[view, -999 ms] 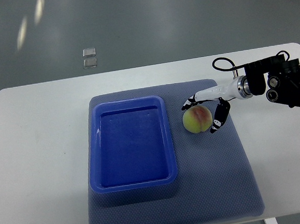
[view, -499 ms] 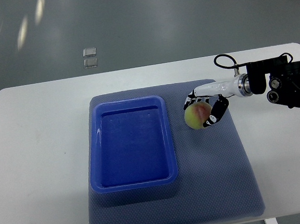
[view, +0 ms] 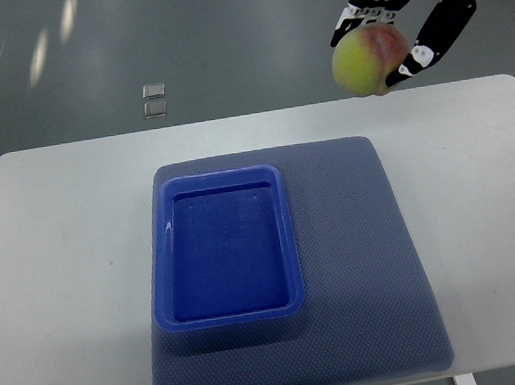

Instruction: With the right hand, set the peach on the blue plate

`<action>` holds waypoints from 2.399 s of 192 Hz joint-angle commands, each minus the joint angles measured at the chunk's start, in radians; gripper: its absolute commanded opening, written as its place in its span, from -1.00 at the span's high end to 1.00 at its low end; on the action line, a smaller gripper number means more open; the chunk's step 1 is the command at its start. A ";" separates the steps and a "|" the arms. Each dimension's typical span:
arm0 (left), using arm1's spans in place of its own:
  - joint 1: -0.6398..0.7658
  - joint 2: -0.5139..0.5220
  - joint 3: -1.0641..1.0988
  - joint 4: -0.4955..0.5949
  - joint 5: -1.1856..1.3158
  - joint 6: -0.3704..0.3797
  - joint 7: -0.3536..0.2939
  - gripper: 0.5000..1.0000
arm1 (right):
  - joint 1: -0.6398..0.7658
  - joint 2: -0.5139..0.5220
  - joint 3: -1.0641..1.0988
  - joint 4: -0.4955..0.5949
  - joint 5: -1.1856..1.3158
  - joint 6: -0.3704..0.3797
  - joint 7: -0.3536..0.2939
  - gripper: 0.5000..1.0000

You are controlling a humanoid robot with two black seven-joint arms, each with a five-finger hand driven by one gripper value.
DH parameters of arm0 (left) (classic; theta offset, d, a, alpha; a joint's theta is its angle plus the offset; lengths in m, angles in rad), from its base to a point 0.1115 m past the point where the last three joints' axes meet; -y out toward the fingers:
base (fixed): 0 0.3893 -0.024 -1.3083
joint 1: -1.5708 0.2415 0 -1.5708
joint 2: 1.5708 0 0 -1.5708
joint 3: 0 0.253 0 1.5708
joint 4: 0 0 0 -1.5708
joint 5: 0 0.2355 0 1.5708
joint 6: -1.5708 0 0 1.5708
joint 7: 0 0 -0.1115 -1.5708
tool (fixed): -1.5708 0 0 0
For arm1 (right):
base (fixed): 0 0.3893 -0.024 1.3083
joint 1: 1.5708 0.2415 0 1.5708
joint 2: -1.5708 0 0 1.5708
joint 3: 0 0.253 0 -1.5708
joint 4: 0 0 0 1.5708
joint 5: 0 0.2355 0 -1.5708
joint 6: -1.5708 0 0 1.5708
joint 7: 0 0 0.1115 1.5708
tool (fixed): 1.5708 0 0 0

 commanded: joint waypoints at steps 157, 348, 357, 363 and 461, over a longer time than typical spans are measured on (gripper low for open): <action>0.002 0.000 -0.002 0.001 -0.002 0.000 0.000 -1.00 | -0.286 0.855 -0.084 -0.468 0.000 -0.218 -0.009 0.93; 0.002 0.000 0.002 0.001 -0.002 0.000 0.001 -1.00 | -0.501 0.955 -0.085 -0.643 -0.148 -0.286 -0.014 -0.24; 0.002 0.000 0.002 0.001 -0.002 0.000 0.001 -1.00 | -0.501 0.955 -0.085 -0.643 -0.150 -0.286 -0.014 -0.38; 0.002 0.000 0.002 0.001 -0.002 0.000 0.001 -1.00 | -0.501 0.955 -0.085 -0.643 -0.150 -0.286 -0.014 -0.38; 0.002 0.000 0.002 -0.003 0.002 0.000 0.001 -1.00 | -0.371 0.651 0.272 -0.556 -0.021 -0.192 -0.012 -0.72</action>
